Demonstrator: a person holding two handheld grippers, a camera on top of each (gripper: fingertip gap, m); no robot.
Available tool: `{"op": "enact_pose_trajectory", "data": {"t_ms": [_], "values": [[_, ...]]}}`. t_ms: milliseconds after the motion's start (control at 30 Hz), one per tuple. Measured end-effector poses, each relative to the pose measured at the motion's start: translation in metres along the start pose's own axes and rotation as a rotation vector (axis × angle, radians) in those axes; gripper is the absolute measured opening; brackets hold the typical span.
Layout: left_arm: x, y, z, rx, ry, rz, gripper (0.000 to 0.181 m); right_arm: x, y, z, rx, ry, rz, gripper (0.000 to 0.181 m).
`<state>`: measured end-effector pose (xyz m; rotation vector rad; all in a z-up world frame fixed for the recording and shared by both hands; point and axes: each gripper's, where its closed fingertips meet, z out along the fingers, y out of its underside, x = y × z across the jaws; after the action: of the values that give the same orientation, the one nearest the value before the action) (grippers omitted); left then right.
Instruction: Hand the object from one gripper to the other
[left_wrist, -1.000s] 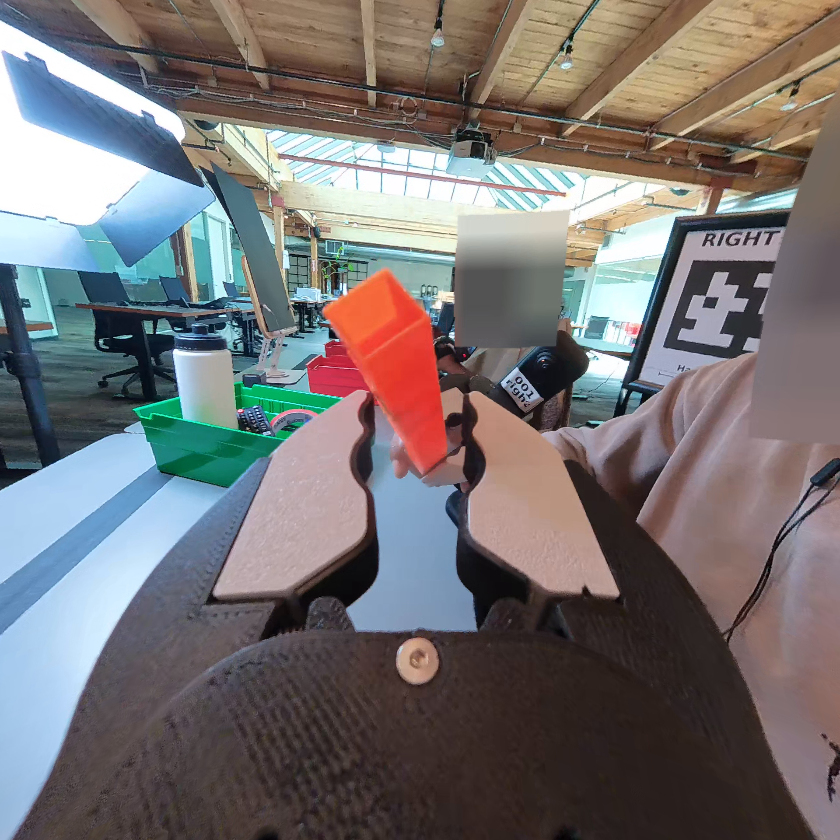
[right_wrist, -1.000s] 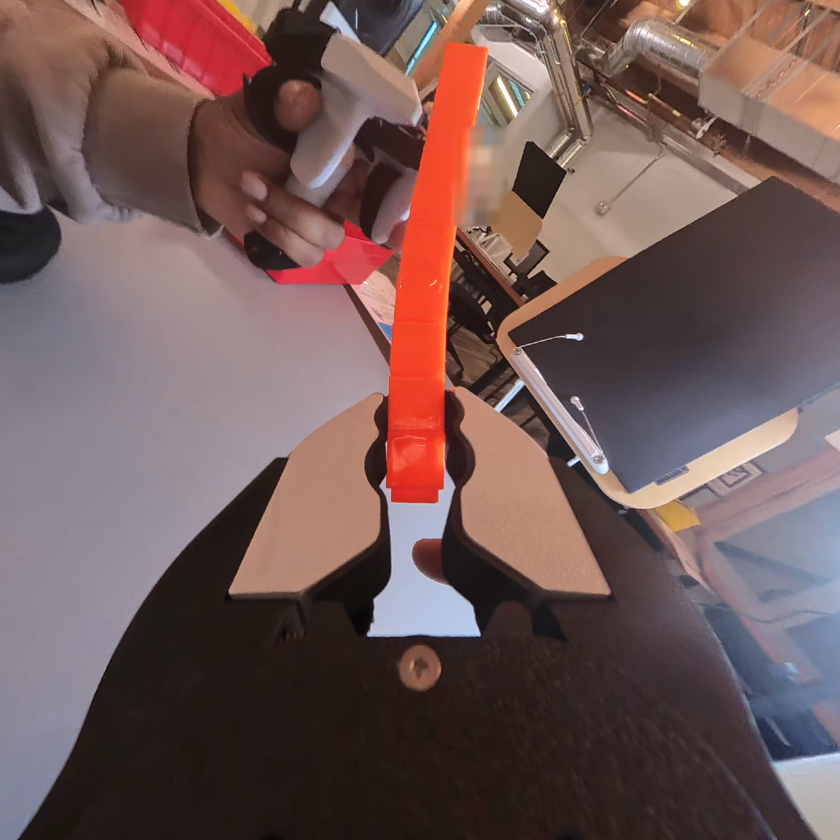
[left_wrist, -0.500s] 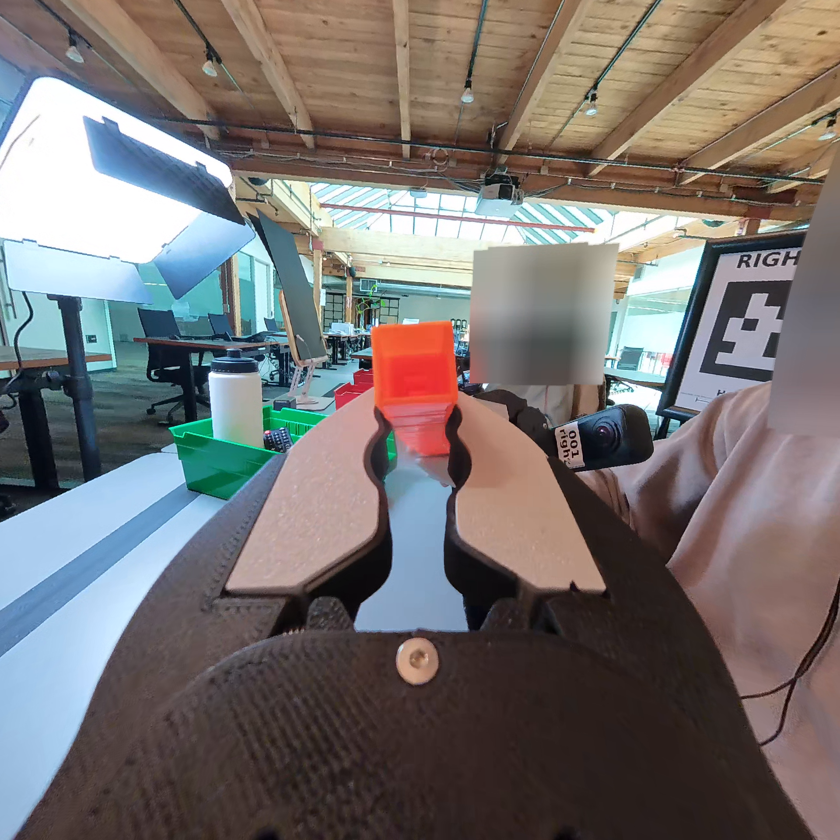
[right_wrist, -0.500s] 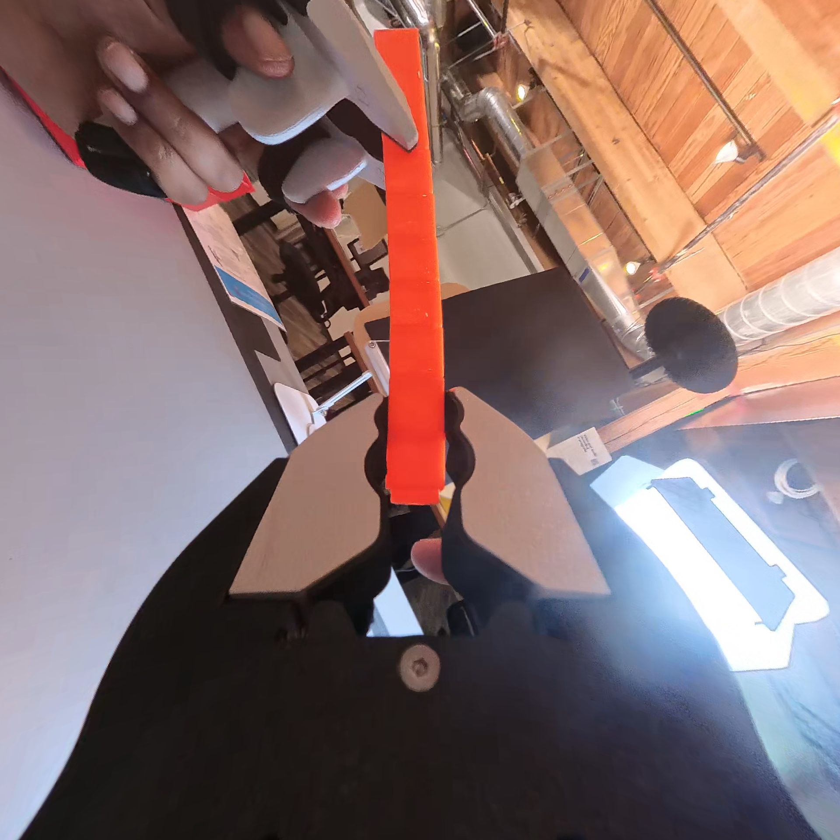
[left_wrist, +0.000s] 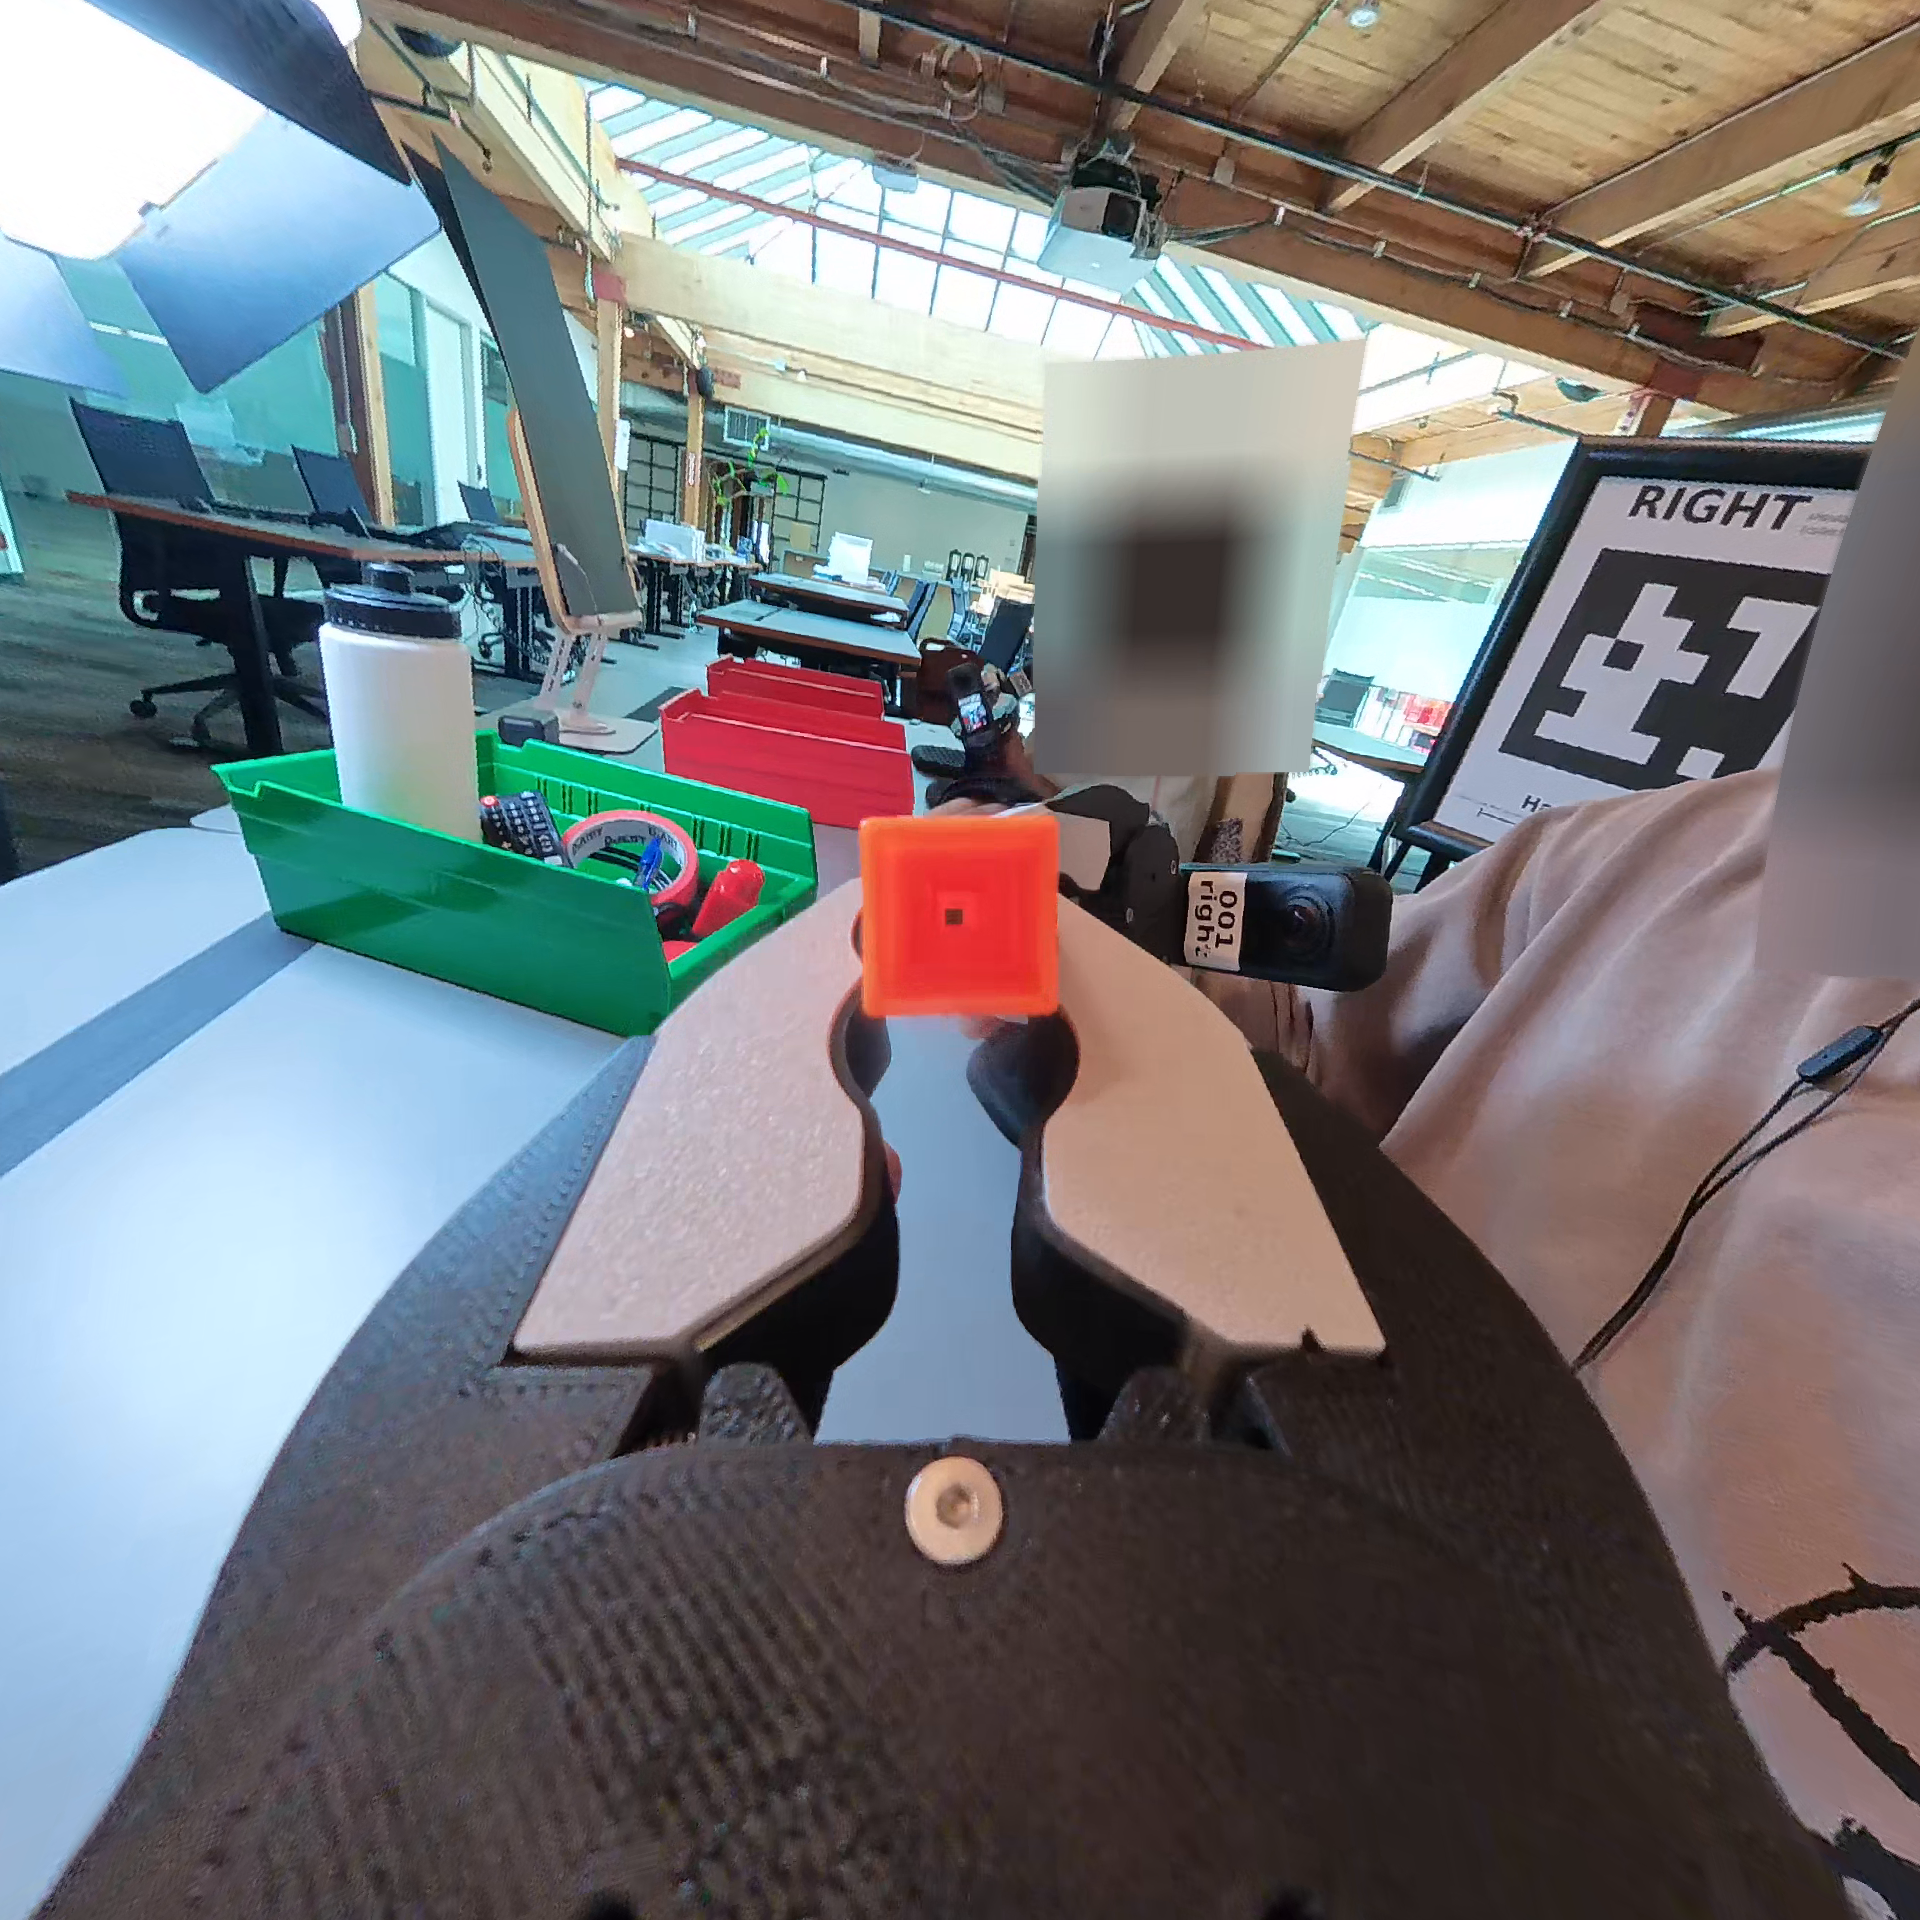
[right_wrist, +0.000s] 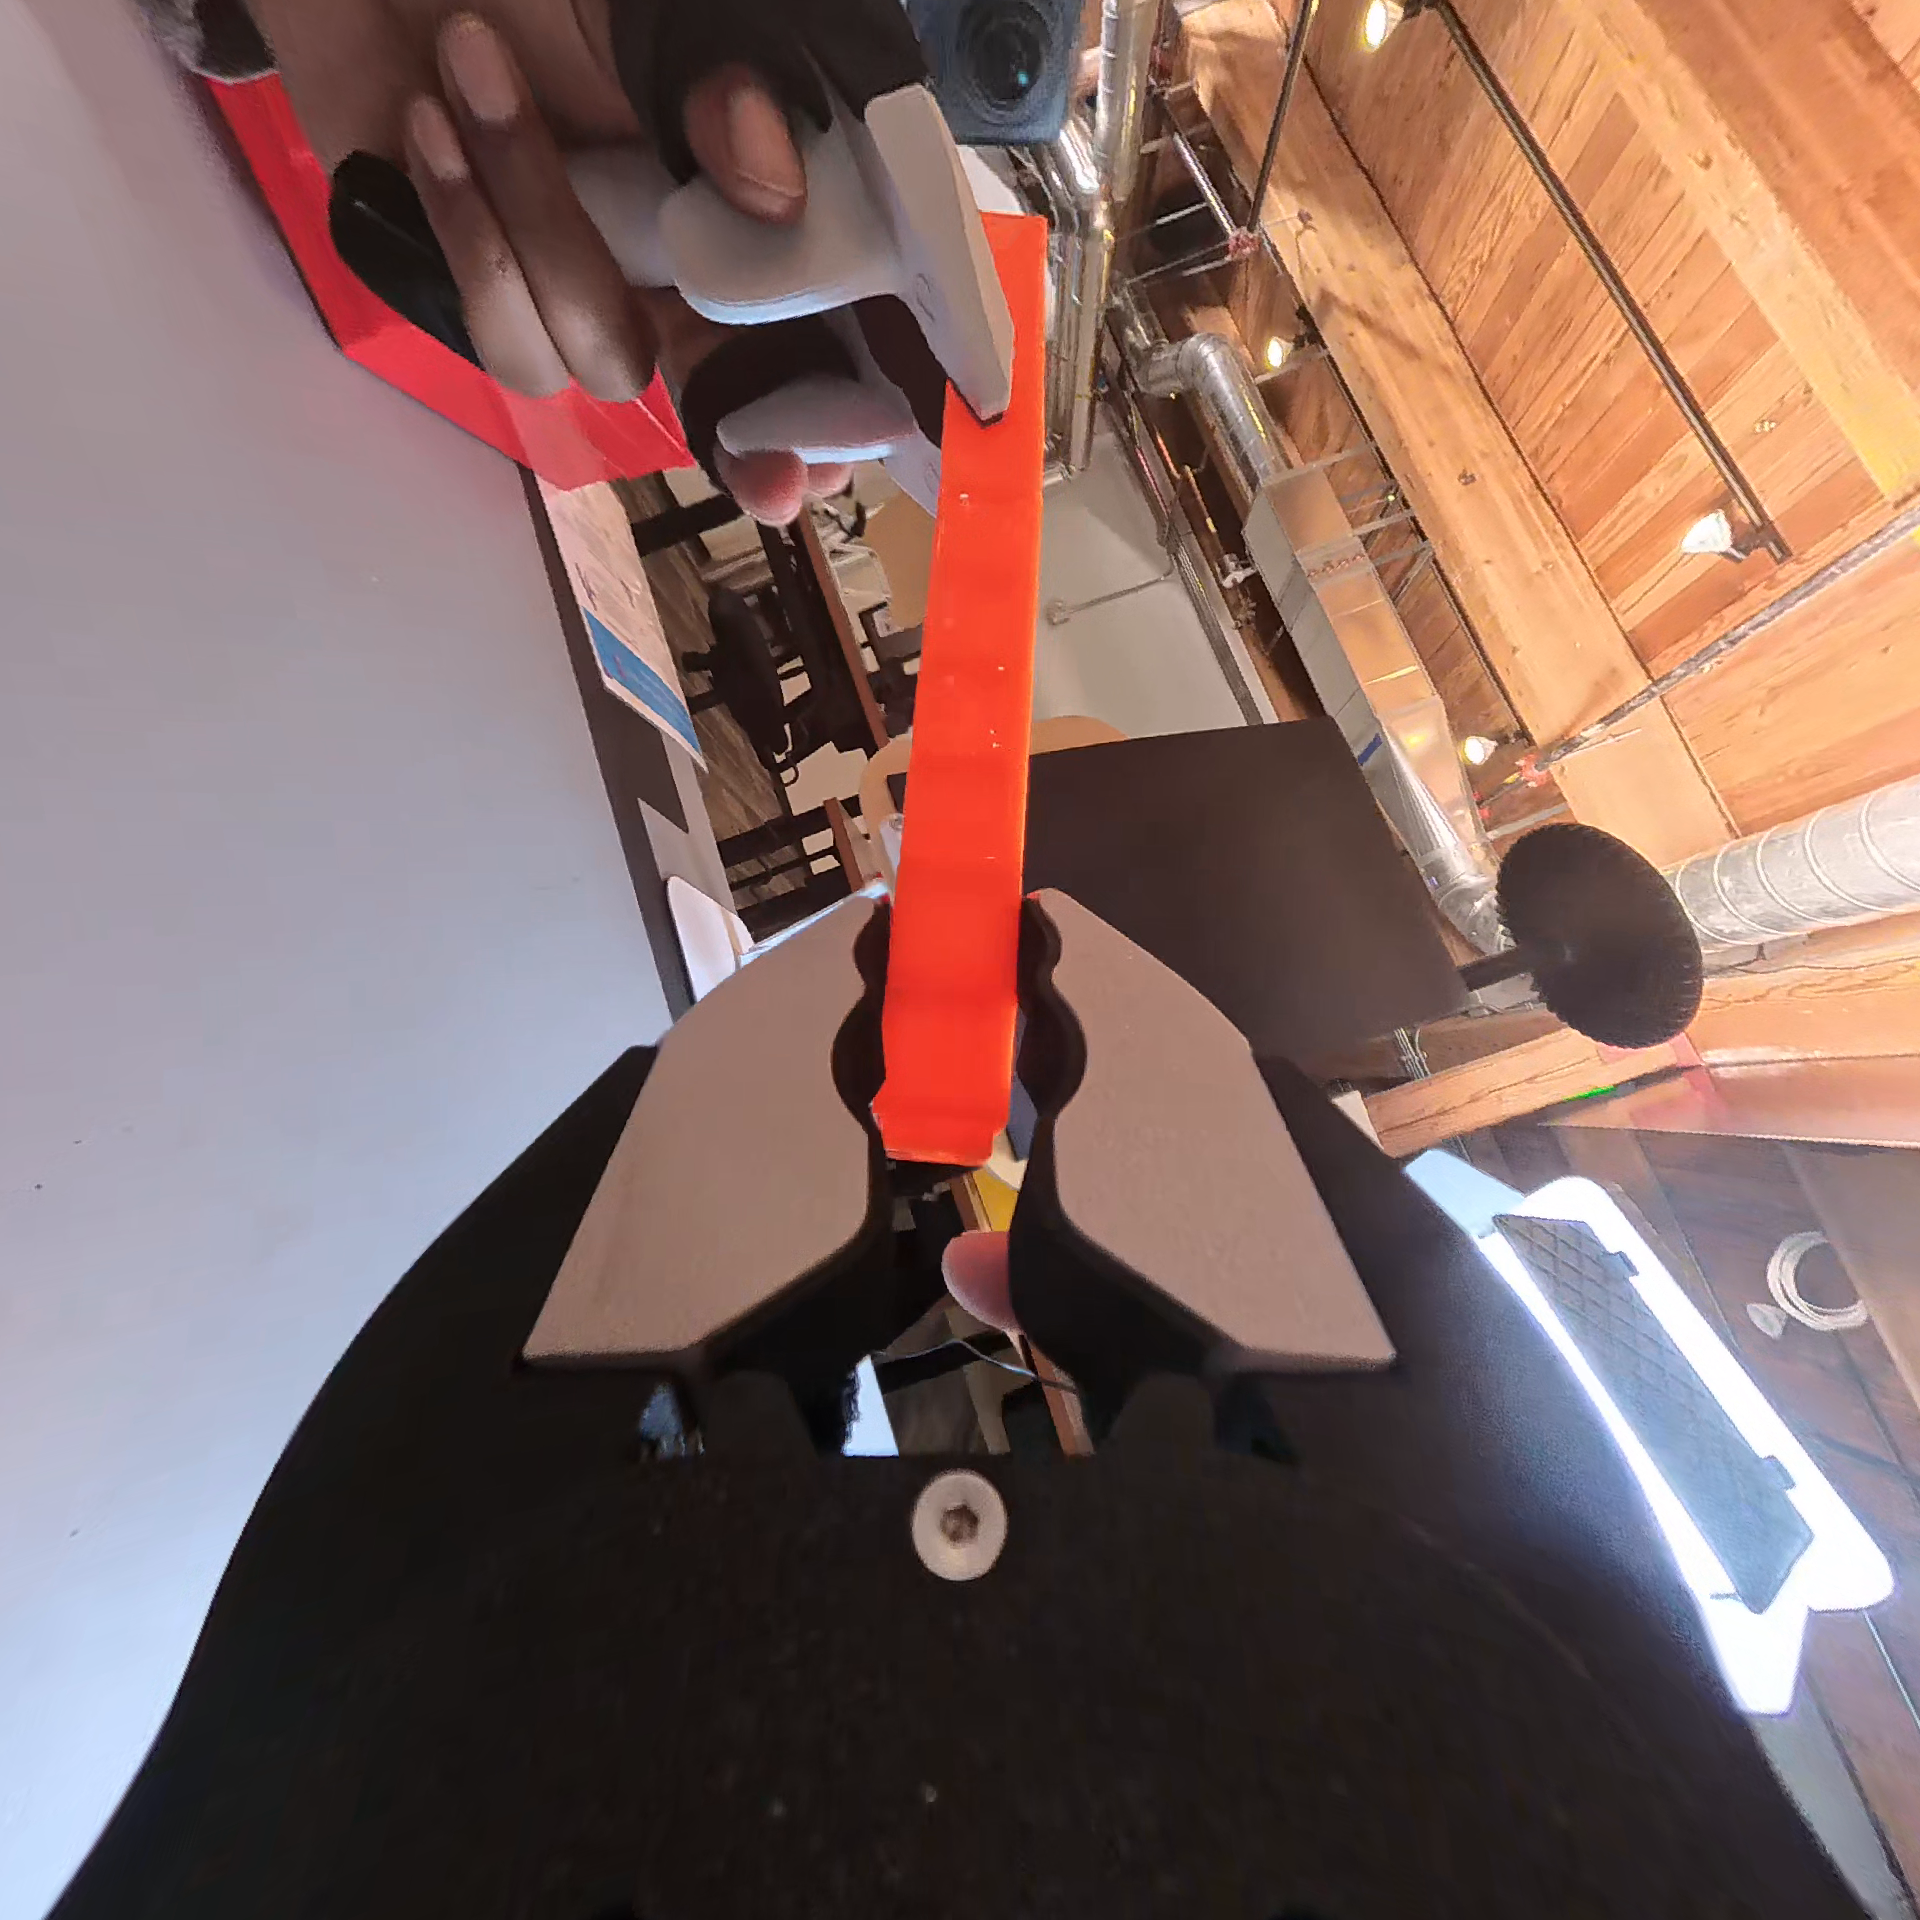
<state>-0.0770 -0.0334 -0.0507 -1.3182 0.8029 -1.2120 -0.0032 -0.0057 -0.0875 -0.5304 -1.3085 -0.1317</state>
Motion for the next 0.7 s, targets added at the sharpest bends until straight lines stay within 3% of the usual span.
{"op": "enact_pose_trajectory", "data": {"t_ms": [267, 400, 500, 633, 700], "values": [[-0.005, 0.014, -0.004, -0.127, -0.011, -0.079, 0.023, -0.013, 0.004, 0.002, 0.003, -0.058, -0.008, 0.022], [-0.009, 0.014, -0.003, -0.123, -0.035, -0.082, 0.022, -0.015, 0.008, 0.004, -0.003, -0.071, 0.053, 0.022], [-0.007, 0.007, 0.005, -0.095, -0.078, -0.032, 0.023, -0.014, 0.012, 0.008, 0.051, -0.106, 0.315, 0.023], [0.005, 0.013, 0.021, -0.162, -0.107, 0.130, 0.052, -0.003, -0.014, 0.003, 0.247, -0.289, 0.924, 0.023], [0.007, 0.009, 0.023, -0.146, -0.151, 0.232, 0.053, 0.009, -0.033, -0.004, 0.396, -0.405, 1.248, 0.022]]}}
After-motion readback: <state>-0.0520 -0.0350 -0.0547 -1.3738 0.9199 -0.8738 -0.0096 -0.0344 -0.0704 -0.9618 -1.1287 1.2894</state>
